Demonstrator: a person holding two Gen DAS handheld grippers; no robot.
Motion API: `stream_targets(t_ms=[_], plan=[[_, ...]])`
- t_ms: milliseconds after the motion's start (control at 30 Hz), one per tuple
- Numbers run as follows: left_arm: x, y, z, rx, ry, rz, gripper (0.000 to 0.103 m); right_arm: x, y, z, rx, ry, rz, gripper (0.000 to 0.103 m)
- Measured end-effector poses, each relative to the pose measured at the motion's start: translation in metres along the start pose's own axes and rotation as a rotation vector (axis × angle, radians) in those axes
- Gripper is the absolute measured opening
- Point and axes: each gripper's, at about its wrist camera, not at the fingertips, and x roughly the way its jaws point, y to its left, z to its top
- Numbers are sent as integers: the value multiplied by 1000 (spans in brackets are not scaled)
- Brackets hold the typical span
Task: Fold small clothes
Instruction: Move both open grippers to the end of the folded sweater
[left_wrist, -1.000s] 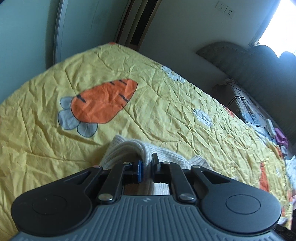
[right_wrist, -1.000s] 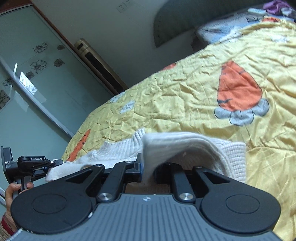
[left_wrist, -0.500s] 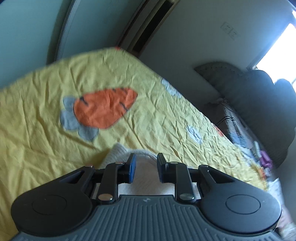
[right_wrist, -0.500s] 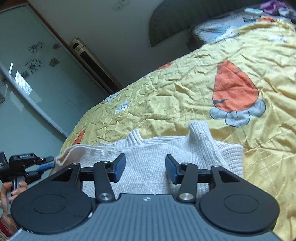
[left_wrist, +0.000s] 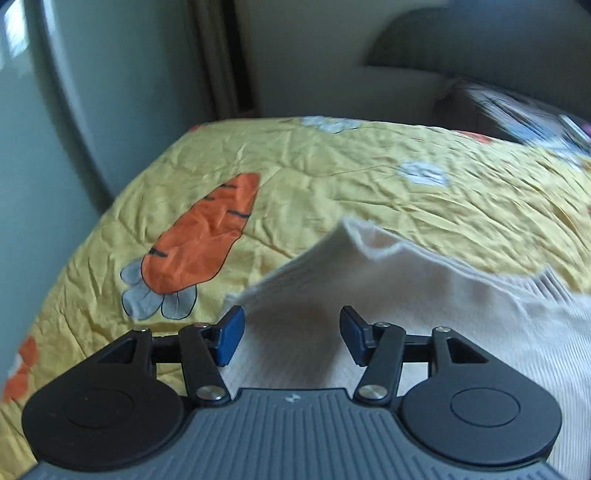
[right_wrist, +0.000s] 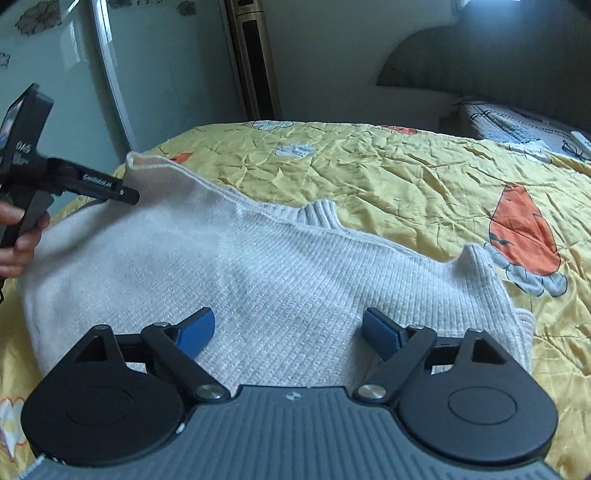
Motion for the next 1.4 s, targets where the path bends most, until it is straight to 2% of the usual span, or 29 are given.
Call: stream_targets(t_ms=[100, 133, 200, 267, 333, 433, 500, 533, 600, 633, 700, 800, 867, 933, 1000, 1167, 1300, 1400], plan=[[10, 21, 5, -110, 12, 119, 57, -15, 4, -3, -23, -28, -8, 89], [6, 27, 2, -115, -4, 104, 57, -23, 2, -5, -23, -48, -9, 89], [-6, 31, -7, -73, -46, 82, 58, -38, -6, -11, -10, -98, -7, 90], [-17, 31, -19, 5, -104, 158, 74, -49, -16, -16, 1, -127, -19, 90], [-30, 35, -33, 54, -193, 238, 75, -54, -26, -22, 3, -149, -59, 91], [-39, 49, -45, 56, -263, 243, 75, -52, -43, -32, 104, -154, -6, 92], [-35, 55, -50, 49, -251, 216, 75, -47, -50, -37, 197, -162, 95, 92], [-31, 56, -53, 52, -223, 195, 75, -47, -49, -36, 201, -167, 107, 92], [-24, 56, -60, 47, -206, 183, 75, -48, -41, -33, 157, -215, 120, 92], [-23, 52, -66, 59, -219, 206, 75, -49, -37, -33, 127, -238, 134, 93], [-23, 47, -71, 82, -254, 274, 75, -45, -26, -32, 53, -237, 106, 96], [-22, 46, -71, 62, -248, 327, 75, -28, -2, -33, -93, -142, -51, 96], [-20, 49, -71, 48, -232, 339, 75, -24, 11, -36, -173, -147, -45, 97], [-19, 50, -72, 59, -222, 346, 75, -24, 24, -34, -236, -122, -76, 97], [-17, 50, -73, 73, -213, 367, 77, -25, 29, -33, -274, -101, -64, 98], [-17, 56, -75, 20, -197, 353, 79, -25, 13, -35, -213, -84, 3, 102], [-17, 61, -75, -12, -177, 321, 79, -28, 13, -36, -243, -73, 25, 102], [-19, 65, -76, -33, -172, 285, 79, -26, 8, -34, -191, -80, 45, 103]])
